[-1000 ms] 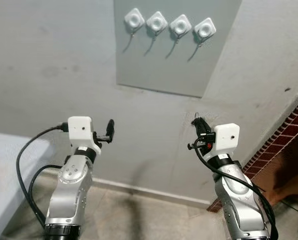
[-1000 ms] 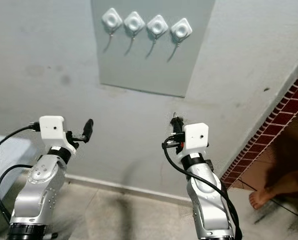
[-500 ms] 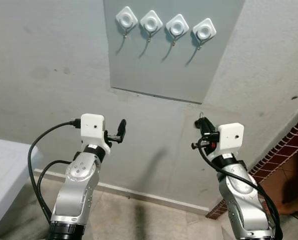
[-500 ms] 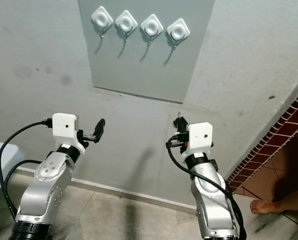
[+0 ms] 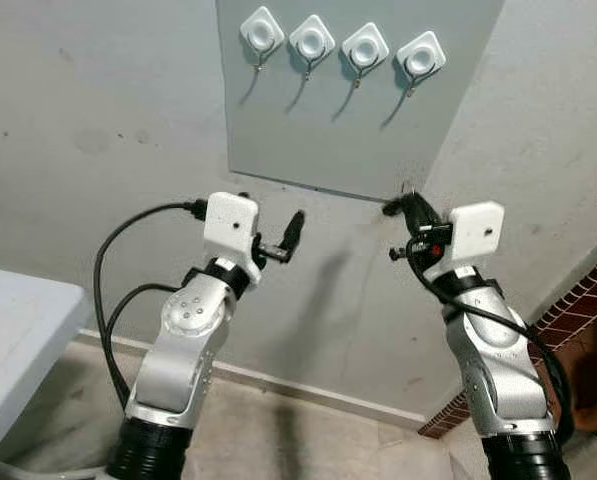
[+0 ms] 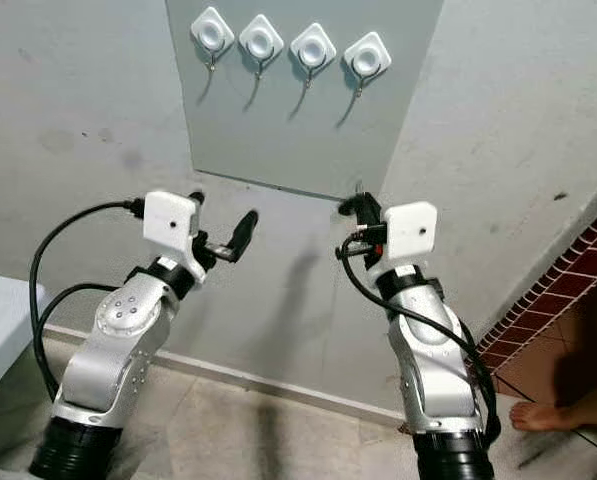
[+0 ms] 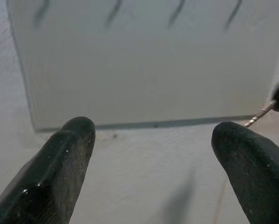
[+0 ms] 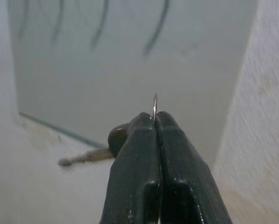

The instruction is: Hang keys on a hook

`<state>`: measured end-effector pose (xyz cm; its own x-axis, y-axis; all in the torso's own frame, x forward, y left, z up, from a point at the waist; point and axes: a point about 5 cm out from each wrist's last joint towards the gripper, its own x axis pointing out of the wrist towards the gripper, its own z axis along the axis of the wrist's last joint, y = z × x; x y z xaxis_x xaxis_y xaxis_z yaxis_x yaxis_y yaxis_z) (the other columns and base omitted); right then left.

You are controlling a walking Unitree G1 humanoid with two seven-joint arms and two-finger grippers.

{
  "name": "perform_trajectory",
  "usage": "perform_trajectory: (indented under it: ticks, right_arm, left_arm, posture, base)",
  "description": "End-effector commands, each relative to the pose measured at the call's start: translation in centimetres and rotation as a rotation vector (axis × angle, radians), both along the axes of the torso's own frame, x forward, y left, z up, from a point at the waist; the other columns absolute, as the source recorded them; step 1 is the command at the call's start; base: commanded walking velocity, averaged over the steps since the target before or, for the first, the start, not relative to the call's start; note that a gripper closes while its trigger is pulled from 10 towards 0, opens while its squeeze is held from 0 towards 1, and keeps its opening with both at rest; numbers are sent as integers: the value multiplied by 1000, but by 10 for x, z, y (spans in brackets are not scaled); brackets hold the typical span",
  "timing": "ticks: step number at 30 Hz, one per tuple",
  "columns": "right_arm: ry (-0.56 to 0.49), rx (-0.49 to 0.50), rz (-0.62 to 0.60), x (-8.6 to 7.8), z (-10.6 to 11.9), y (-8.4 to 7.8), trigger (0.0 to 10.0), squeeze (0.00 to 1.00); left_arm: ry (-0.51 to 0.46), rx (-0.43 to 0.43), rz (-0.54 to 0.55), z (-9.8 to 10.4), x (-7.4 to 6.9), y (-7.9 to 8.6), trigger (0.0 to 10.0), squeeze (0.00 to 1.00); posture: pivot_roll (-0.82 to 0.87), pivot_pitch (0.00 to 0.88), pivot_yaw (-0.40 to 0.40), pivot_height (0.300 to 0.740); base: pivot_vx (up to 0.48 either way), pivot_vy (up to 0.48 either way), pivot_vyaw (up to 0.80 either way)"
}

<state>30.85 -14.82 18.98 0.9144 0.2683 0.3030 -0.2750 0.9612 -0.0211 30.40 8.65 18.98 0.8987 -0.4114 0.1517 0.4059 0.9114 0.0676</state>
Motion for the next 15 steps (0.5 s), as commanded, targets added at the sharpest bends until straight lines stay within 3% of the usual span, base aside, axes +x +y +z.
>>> perform_trajectory:
  ticks: [1, 15]
  right_arm:
    - [-61, 40, 30, 0, 19, -1, 10000, 0]
    - [-121, 139, 139, -3, 42, -1, 10000, 0]
  left_arm:
    - [-40, 5, -14, 13, -1, 0, 10000, 0]
    - [-70, -12, -40, 28, -4, -3, 10000, 0]
  posture:
    - [25, 51, -48, 740]
    - [33, 34, -46, 740]
  base:
    - [0, 0, 0]
    - [0, 0, 0]
